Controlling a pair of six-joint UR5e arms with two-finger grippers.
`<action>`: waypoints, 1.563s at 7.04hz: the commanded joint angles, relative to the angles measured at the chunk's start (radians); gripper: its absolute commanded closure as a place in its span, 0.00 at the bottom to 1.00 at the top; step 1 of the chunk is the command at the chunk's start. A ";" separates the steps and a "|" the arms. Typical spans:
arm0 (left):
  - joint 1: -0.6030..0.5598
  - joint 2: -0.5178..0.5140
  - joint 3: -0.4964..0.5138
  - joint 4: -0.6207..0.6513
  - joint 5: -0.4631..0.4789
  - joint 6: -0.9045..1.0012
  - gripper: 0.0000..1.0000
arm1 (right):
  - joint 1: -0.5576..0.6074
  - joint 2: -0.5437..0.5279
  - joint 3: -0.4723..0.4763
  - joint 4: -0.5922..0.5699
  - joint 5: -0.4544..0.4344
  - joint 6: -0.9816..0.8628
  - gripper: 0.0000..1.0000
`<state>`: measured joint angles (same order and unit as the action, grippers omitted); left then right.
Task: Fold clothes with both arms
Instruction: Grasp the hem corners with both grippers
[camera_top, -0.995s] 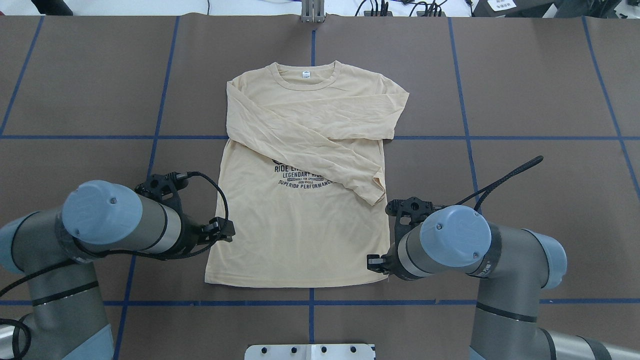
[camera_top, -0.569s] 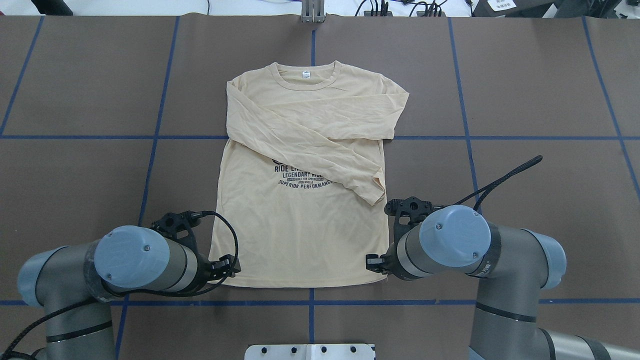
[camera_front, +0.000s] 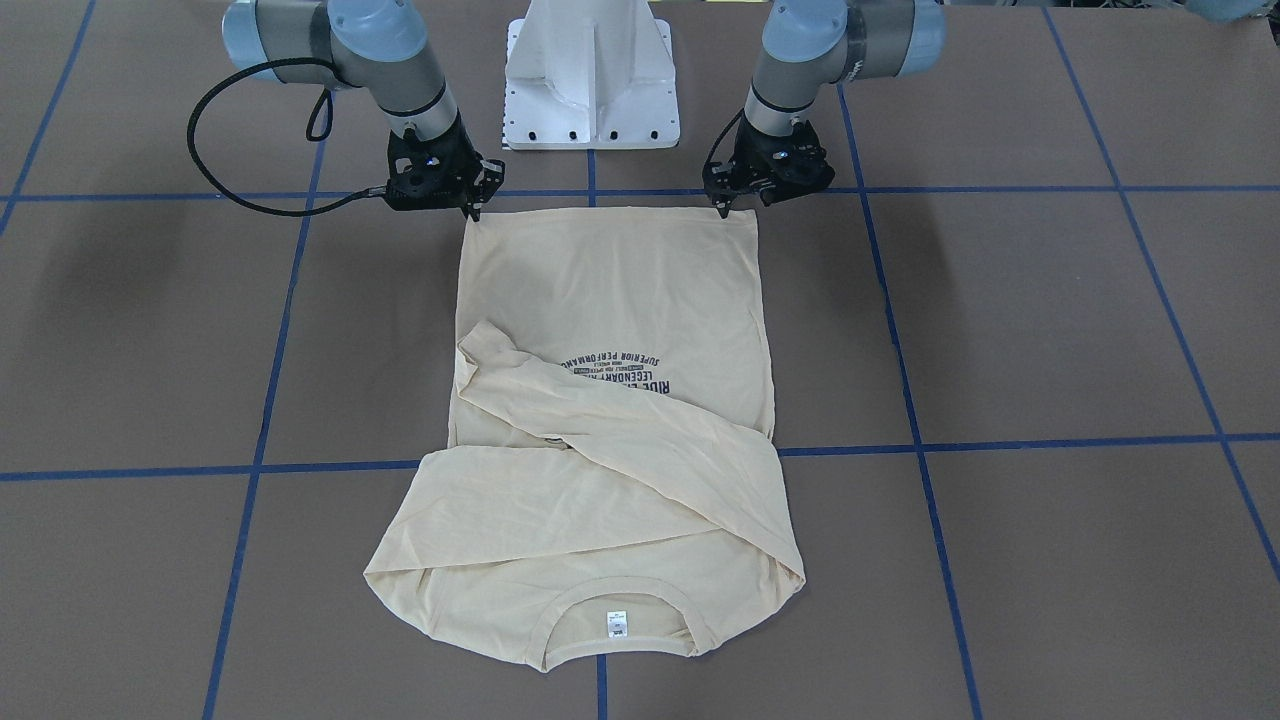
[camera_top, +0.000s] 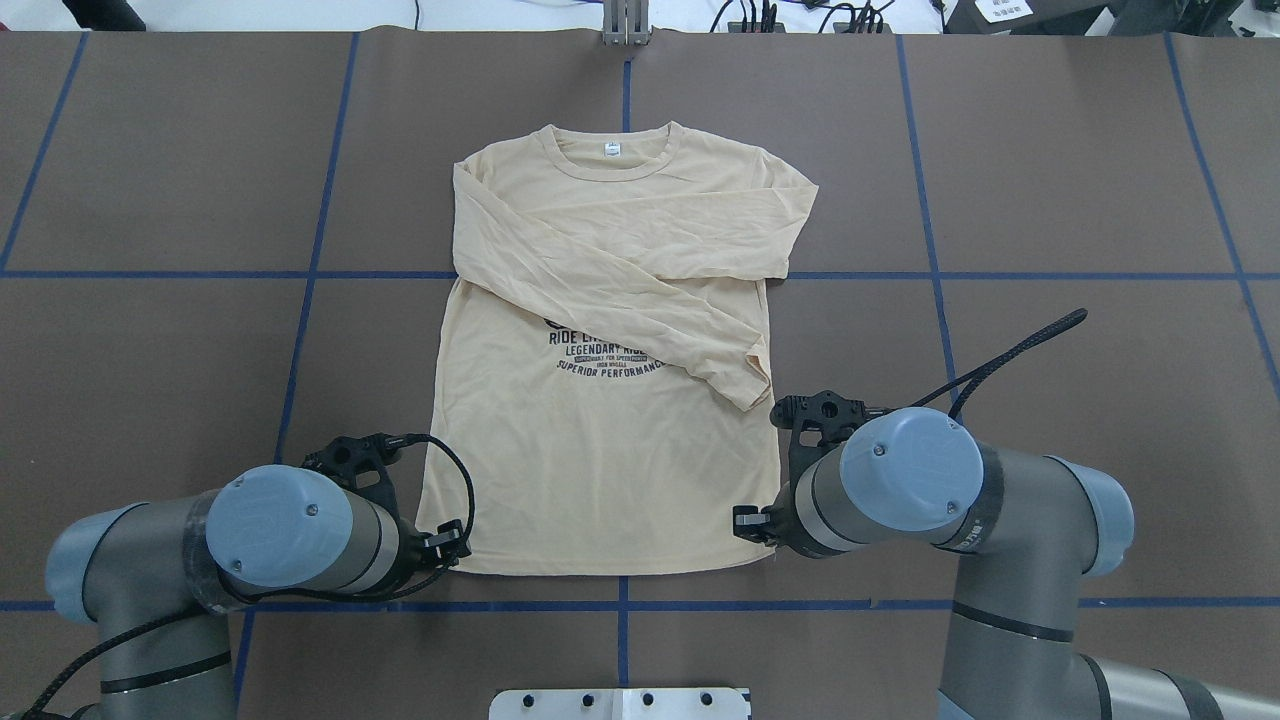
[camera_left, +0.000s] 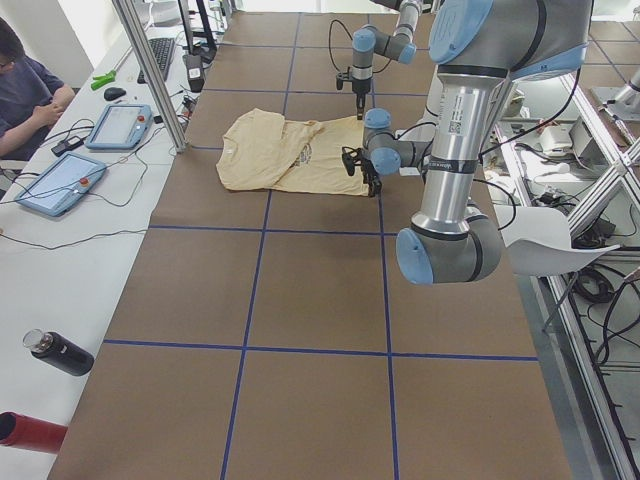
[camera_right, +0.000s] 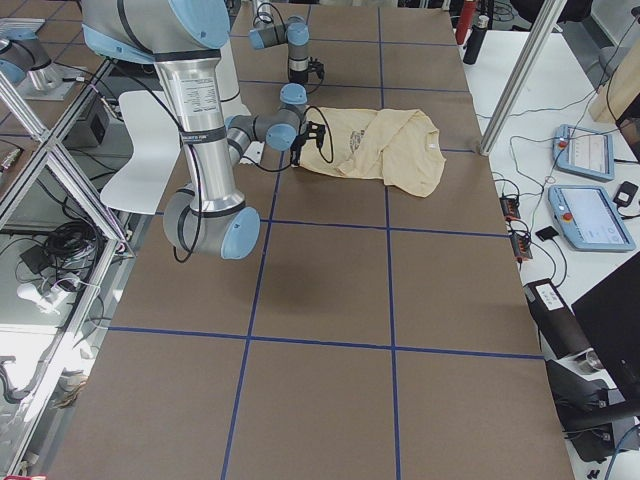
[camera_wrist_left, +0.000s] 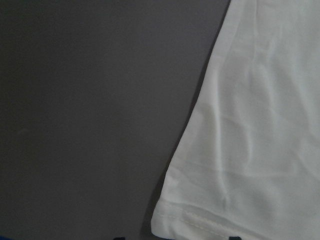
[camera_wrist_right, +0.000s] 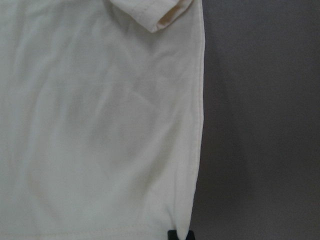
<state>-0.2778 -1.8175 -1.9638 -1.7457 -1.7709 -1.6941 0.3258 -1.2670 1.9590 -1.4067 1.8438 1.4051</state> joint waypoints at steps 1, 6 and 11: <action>-0.018 0.000 0.000 0.020 0.001 0.002 0.30 | 0.001 0.000 0.000 0.000 0.000 0.000 1.00; -0.018 -0.003 0.020 0.023 0.001 -0.001 0.40 | 0.001 0.000 0.000 0.000 0.000 0.000 1.00; -0.006 -0.008 0.019 0.023 -0.001 -0.002 0.86 | 0.012 -0.003 0.001 0.000 0.005 0.000 1.00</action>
<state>-0.2891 -1.8233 -1.9450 -1.7228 -1.7717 -1.6962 0.3327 -1.2700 1.9602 -1.4067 1.8463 1.4051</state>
